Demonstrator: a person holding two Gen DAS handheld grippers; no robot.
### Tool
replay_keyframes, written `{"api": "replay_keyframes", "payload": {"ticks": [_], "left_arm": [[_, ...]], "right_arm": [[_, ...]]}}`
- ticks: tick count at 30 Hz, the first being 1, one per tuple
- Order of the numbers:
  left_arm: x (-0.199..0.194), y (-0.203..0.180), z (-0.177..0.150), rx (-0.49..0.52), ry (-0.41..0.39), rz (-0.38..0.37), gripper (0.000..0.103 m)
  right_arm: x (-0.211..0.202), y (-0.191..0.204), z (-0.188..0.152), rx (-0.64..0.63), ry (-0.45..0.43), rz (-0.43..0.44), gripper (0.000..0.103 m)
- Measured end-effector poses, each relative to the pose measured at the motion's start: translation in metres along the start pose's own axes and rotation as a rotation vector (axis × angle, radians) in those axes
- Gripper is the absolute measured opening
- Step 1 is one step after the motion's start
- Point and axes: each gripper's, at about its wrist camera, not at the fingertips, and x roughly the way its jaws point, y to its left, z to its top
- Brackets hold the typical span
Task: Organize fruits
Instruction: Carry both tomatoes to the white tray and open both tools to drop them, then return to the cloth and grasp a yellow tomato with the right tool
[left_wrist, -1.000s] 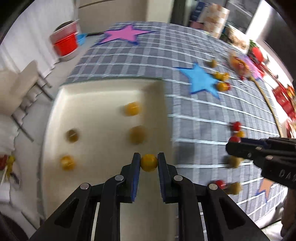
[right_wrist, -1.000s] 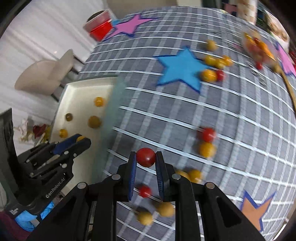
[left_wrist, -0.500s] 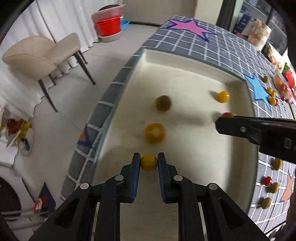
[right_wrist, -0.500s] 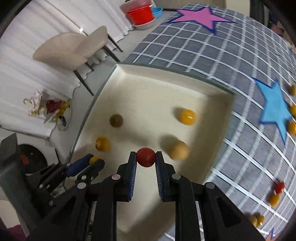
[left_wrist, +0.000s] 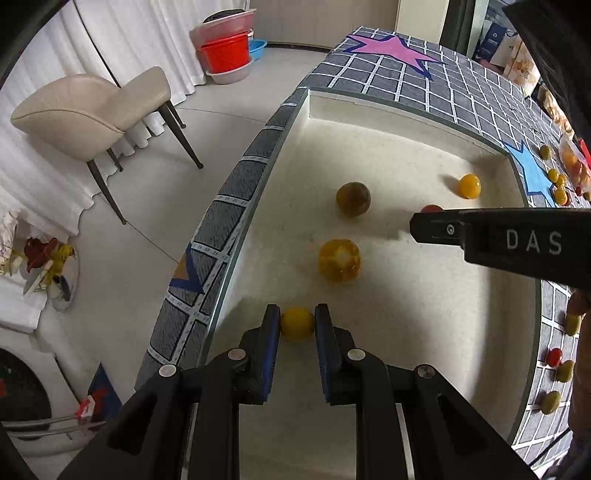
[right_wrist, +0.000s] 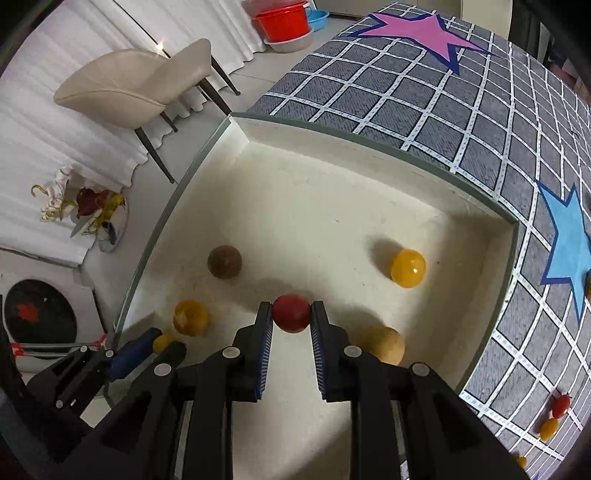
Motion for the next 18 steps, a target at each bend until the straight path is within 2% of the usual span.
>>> {"api": "replay_keyframes", "payload": {"ticks": [2,3,4,5,6,8,10,15,18], "left_arm": [[-0.001,-0.001,0.001,0.009,-0.002,0.006,0.058],[-0.003,-0.001,0.000,0.012,-0.016,-0.012,0.069],[-0.006,-0.003,0.000,0.021,-0.032,0.000,0.069],[-0.007,-0.005,-0.001,0.034,-0.034,0.016,0.069],[-0.006,-0.007,-0.001,0.049,-0.029,0.025,0.069],[-0.004,-0.008,-0.001,0.049,-0.010,0.018,0.069],[-0.004,-0.010,-0.001,0.054,-0.001,0.014,0.069],[-0.015,-0.027,0.002,0.115,-0.008,-0.003,0.069],[-0.026,-0.047,0.005,0.166,-0.027,-0.028,0.069]], "right_arm": [[0.001,0.000,0.001,0.004,0.004,0.010,0.027],[0.001,0.000,0.002,0.003,0.005,0.023,0.034],[0.000,-0.001,0.002,0.000,0.005,0.026,0.048],[-0.001,0.000,0.003,-0.004,0.001,0.020,0.054],[-0.005,-0.002,0.003,-0.005,-0.006,0.019,0.059],[-0.011,-0.005,0.003,0.014,-0.017,0.034,0.060],[-0.019,-0.010,0.002,0.040,-0.031,0.053,0.069],[-0.055,-0.027,-0.004,0.089,-0.098,0.050,0.072],[-0.078,-0.051,-0.021,0.138,-0.124,0.019,0.072]]}}
